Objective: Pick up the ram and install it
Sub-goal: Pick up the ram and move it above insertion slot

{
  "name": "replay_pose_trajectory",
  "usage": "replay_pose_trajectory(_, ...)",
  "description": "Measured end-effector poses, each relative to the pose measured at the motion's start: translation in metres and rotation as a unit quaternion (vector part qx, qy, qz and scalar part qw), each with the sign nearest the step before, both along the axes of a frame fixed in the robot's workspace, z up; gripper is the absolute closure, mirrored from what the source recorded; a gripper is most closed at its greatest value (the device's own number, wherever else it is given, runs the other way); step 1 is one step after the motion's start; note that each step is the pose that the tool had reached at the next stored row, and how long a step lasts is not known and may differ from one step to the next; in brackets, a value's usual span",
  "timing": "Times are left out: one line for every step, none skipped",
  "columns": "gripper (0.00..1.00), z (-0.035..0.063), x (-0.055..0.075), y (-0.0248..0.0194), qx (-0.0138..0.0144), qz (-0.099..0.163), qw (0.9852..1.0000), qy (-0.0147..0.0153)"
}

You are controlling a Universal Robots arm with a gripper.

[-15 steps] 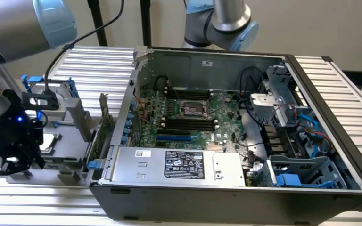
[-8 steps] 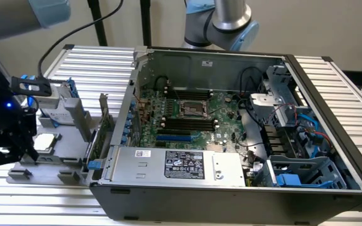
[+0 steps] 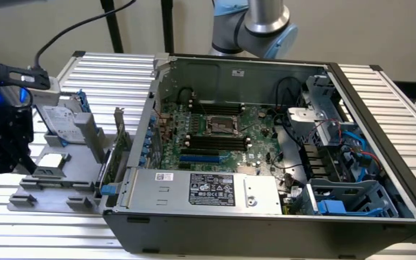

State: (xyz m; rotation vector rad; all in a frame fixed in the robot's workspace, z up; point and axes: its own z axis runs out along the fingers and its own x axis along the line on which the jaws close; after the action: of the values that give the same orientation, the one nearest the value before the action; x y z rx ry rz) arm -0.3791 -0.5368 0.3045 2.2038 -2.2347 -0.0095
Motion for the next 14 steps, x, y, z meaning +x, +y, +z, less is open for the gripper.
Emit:
replay_pose_trajectory(0.86,0.0048,0.001,0.0001,0.0000,0.000,1.0000,0.0000)
replay_pose_trajectory(0.86,0.0090,0.002,0.0002,0.0000,0.000,1.0000,0.0000)
replay_pose_trajectory(0.86,0.0136,0.004,0.0002,0.0000,0.000,1.0000,0.0000)
replay_pose_trajectory(0.86,0.0184,0.005,0.0003,0.0000,0.000,1.0000,0.0000)
replay_pose_trajectory(0.86,0.0229,0.007,0.0003,-0.0001,0.001,1.0000,0.0001)
replay_pose_trajectory(0.86,0.0274,0.009,0.0003,0.0000,0.001,1.0000,0.0000)
replay_pose_trajectory(0.86,0.0319,0.011,0.0003,0.0000,0.001,1.0000,0.0000)
replay_pose_trajectory(0.86,0.0364,0.013,0.0003,0.0000,0.001,1.0000,0.0000)
replay_pose_trajectory(0.86,0.0409,0.015,0.0004,-0.0001,0.002,1.0000,0.0000)
replay_pose_trajectory(0.86,0.0455,0.018,0.0004,0.0000,0.002,1.0000,0.0000)
replay_pose_trajectory(0.86,0.0500,0.020,0.0005,-0.0001,0.002,1.0000,0.0000)
replay_pose_trajectory(0.86,0.0548,0.023,0.0005,-0.0001,0.002,1.0000,0.0000)
replay_pose_trajectory(0.86,0.0592,0.026,0.0007,0.0000,0.002,1.0000,0.0000)
replay_pose_trajectory(0.86,0.0638,0.029,0.0008,0.0000,0.002,1.0000,0.0000)
